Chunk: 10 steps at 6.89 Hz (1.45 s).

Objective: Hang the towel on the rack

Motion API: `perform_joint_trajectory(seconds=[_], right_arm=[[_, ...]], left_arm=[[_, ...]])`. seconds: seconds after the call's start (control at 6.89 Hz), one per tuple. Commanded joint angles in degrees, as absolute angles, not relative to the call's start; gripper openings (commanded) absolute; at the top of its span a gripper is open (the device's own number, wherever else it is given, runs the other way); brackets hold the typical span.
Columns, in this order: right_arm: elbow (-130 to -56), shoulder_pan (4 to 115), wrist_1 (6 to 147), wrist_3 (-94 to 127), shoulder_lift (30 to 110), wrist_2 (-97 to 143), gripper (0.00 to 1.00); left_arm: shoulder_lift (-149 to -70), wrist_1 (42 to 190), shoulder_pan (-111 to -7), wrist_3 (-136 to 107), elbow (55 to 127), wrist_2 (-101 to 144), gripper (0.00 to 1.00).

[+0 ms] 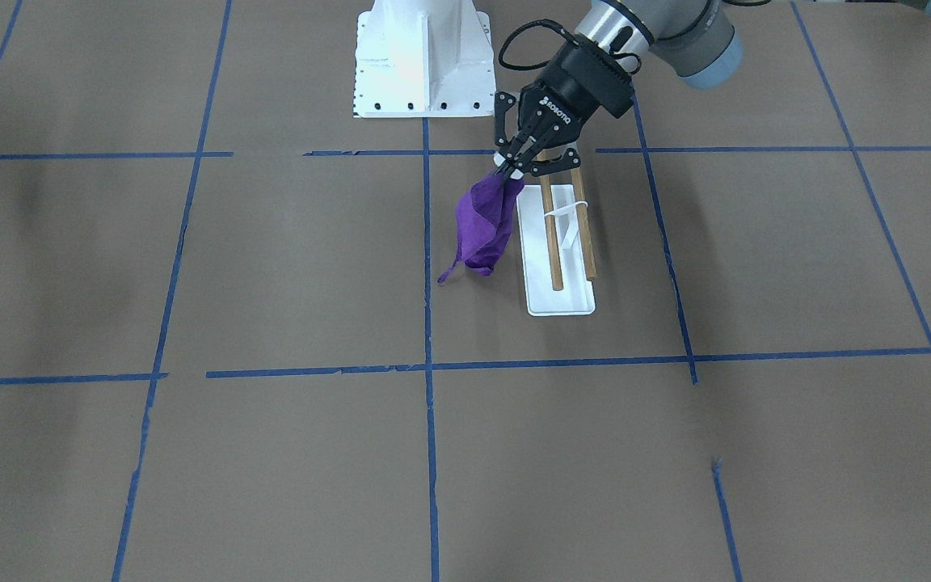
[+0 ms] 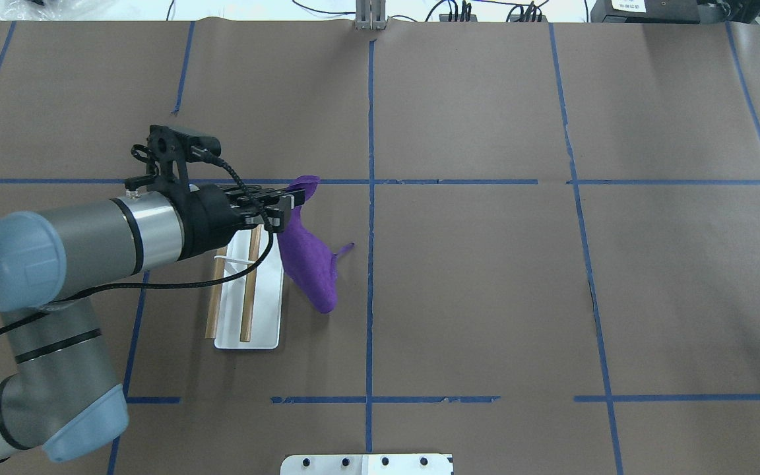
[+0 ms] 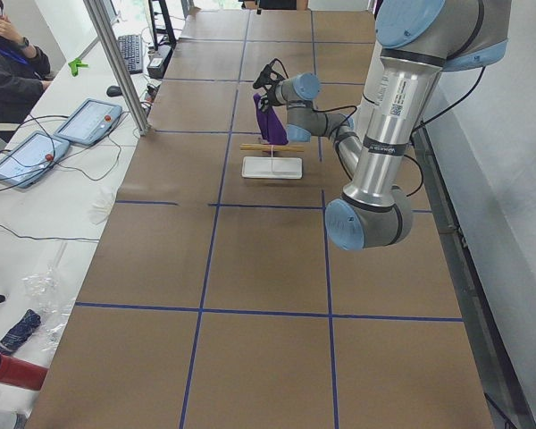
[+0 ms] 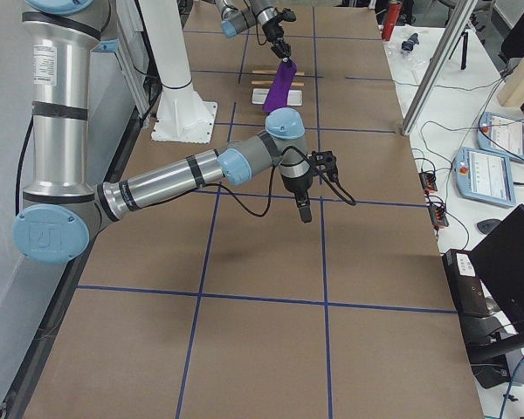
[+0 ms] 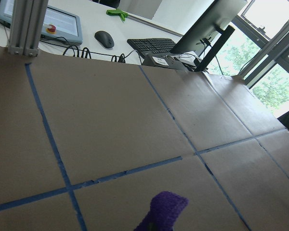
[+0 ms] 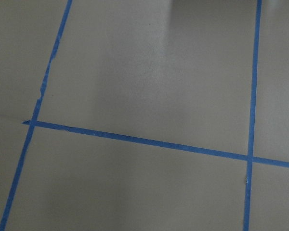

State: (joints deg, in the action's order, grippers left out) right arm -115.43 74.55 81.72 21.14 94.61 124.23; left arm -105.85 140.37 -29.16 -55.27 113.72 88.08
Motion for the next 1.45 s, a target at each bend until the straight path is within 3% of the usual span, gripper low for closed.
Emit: perform_joint_trajectory(seconds=[0.0,0.44,1.16,1.31], right_arm=[[-114.96,74.62,84.02,18.90,94.57,125.41,1.00],[-114.26,74.62,84.46,18.98,94.57,127.18,1.00],[-114.26,74.53,84.46,18.98,94.31,127.27,1.00],[-114.26,74.62,84.29,18.98,94.39,127.35,1.00]], left_arm=[[-96.27,141.41,-31.88,-49.68,118.12,88.24,0.00],[-87.56,144.31,-33.66,-49.31,119.62,88.94,0.00],[-84.11,144.23,-34.10,-49.48,118.22,88.51,0.00],[-84.63,144.23,-34.10,-49.92,116.91,88.51,0.56]])
